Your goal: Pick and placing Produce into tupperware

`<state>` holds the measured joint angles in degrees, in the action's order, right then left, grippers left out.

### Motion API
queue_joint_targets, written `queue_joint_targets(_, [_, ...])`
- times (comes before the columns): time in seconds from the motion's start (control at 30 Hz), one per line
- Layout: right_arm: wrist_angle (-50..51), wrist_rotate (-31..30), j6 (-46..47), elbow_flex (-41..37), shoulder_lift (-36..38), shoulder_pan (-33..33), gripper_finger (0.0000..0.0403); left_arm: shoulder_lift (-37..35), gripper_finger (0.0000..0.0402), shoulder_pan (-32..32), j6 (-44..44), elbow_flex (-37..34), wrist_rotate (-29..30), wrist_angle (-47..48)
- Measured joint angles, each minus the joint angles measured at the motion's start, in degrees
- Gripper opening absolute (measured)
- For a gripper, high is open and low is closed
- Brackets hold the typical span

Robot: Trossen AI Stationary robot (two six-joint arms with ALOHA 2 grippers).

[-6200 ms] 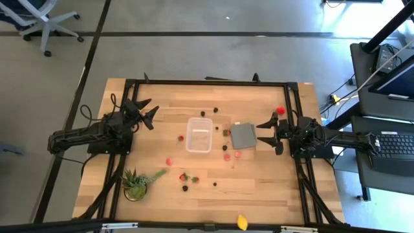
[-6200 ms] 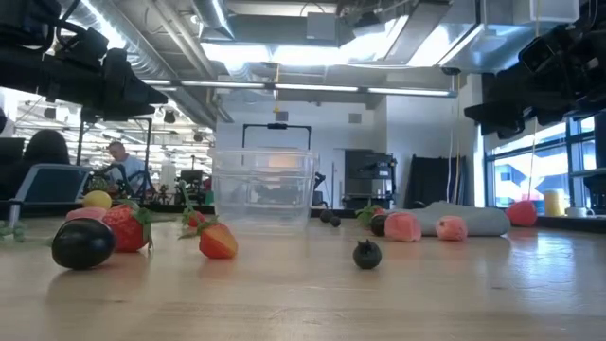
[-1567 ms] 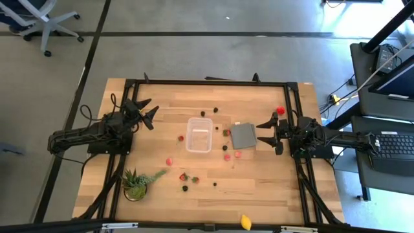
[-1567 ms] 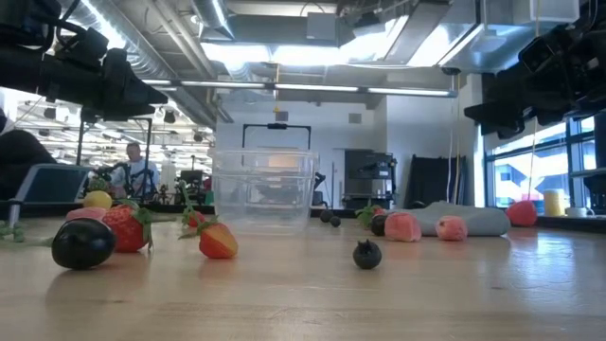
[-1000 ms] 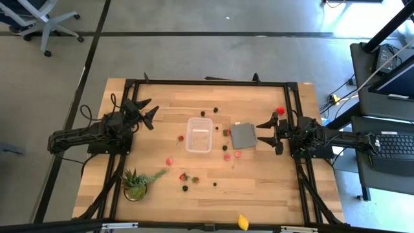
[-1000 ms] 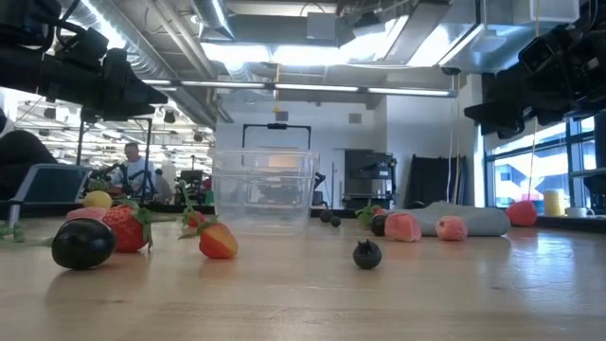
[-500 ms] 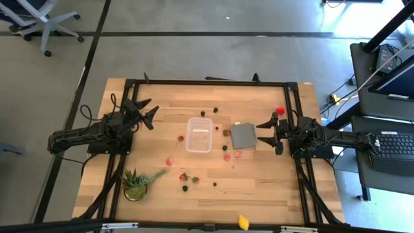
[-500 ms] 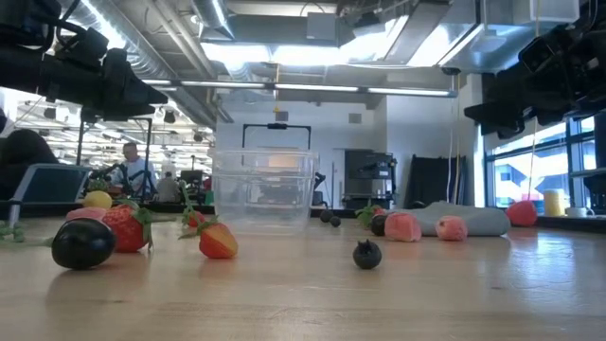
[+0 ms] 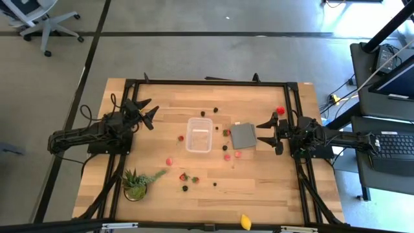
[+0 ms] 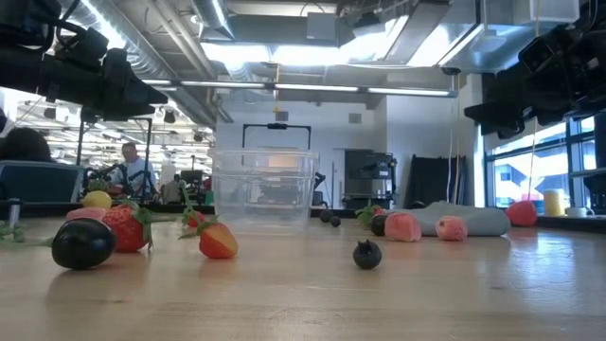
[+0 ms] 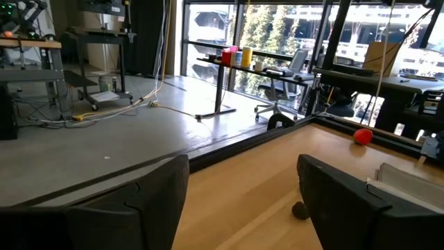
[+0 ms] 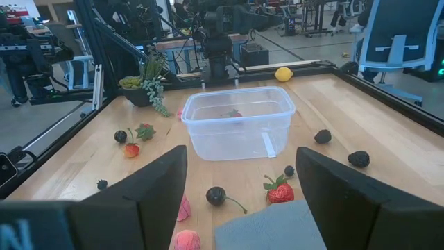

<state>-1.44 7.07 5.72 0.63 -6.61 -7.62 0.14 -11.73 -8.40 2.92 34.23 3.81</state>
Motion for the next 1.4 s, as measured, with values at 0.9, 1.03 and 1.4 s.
queue_joint_targets(0.9, [0.0,0.01,0.0,0.02,0.0,0.0,0.0272,0.0,0.0261,0.0,0.0,0.0,0.01,-0.02])
queue_joint_targets(1.03, [0.0,0.0,-0.04,0.0,0.0,0.0,0.0272,0.0,0.0261,0.01,0.01,0.0,-0.01,0.0])
queue_joint_targets(1.4, [-4.0,-1.39,11.08,0.0,-0.04,-0.04,0.0272,0.0,0.0261,0.01,0.0,0.0,-0.01,0.0])
